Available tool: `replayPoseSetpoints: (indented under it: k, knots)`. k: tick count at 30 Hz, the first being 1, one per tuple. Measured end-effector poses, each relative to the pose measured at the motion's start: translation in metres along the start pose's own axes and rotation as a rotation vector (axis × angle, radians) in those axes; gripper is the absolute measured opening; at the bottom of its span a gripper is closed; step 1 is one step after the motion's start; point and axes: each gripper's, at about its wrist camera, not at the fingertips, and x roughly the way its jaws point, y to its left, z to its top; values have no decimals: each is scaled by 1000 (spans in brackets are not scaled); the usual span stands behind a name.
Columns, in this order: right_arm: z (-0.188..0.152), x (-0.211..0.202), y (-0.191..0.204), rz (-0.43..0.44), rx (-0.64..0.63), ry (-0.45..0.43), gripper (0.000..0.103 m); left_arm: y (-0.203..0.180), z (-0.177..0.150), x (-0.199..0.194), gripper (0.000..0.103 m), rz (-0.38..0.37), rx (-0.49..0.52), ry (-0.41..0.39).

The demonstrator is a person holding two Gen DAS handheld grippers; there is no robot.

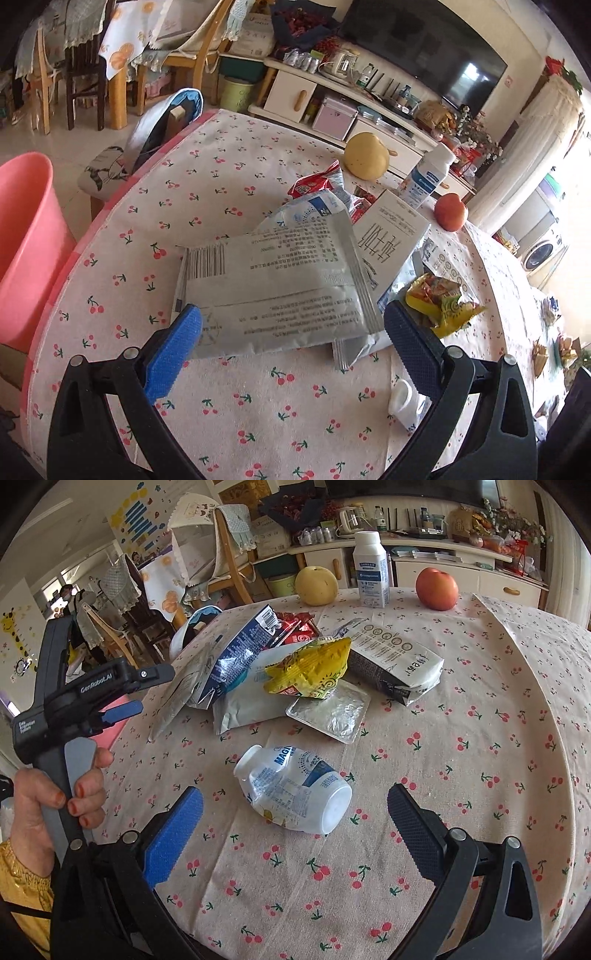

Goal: Collect trash
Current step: 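Reach the left tool to the white paper bag while the right tool approaches the crushed bottle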

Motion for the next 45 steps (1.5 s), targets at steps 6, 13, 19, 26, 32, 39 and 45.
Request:
replayPoseSetpoints:
  k: [6, 13, 19, 26, 32, 39, 45]
  knots:
    - [4, 11, -1, -16, -16, 12, 99, 6, 10, 24, 100, 11, -47, 51]
    - [6, 25, 1, -22, -43, 41, 99, 8, 12, 40, 100, 47, -29, 58]
    - [6, 41, 2, -30, -57, 72, 99, -1, 6, 44, 93, 77, 22, 47]
    - [4, 52, 10, -48, -97, 80, 99, -4, 5, 35, 35, 37, 30, 12]
    - [2, 56, 15, -70, -141, 89, 99, -1, 3, 30, 33, -46, 54, 61]
    - [2, 53, 8, -56, -110, 92, 99, -8, -1, 7, 68, -65, 274, 93]
    - [2, 51, 4, -45, -91, 94, 99, -13, 9, -5, 93, 26, 577, 13]
